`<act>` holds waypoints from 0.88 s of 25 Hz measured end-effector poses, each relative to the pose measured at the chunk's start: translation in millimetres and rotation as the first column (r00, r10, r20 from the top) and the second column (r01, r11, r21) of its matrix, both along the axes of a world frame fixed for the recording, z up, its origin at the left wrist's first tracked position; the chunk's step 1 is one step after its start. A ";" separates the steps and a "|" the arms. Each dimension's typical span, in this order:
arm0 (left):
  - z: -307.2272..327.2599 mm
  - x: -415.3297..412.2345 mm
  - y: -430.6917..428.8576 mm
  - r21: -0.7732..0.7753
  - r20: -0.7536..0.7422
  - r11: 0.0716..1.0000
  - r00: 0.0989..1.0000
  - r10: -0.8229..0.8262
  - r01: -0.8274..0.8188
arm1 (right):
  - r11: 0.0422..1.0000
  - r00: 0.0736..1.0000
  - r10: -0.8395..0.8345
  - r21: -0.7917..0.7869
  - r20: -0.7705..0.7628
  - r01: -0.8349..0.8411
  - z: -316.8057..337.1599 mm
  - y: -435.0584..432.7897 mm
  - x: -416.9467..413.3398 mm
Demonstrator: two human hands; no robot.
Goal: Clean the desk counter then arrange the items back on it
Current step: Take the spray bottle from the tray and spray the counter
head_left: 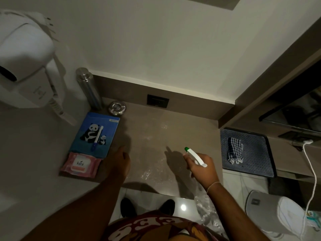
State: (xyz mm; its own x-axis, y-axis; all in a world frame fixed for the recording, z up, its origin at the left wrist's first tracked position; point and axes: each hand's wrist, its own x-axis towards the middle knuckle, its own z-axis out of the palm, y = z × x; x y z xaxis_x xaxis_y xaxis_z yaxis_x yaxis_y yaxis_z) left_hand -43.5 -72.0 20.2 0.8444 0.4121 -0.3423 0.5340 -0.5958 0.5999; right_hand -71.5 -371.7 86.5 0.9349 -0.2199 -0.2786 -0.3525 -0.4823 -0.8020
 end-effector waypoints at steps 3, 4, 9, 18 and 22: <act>9.4 1.7 1.2 0.013 -0.004 1.000 1.000 -0.026 0.026 | 0.998 1.000 0.018 0.054 -0.011 -0.017 0.2 3.9 -0.3; 11.7 3.5 -0.5 0.032 0.005 0.999 1.000 0.010 -0.010 | 0.997 0.999 0.029 0.066 -0.022 -0.028 0.2 4.3 -3.4; 7.2 0.8 0.5 0.006 0.147 0.995 0.985 -0.096 0.096 | 0.987 0.985 0.095 -0.114 -0.146 -0.112 -6.4 10.1 -32.7; -34.7 -3.5 -29.5 0.116 0.098 0.960 0.959 -0.267 0.255 | 0.943 0.932 -0.325 -0.122 -0.158 0.309 10.8 -103.8 -85.1; -35.1 20.5 -47.7 0.116 0.078 0.973 0.974 -0.211 0.202 | 0.864 0.863 -0.504 0.006 0.039 0.504 26.8 -175.7 -80.1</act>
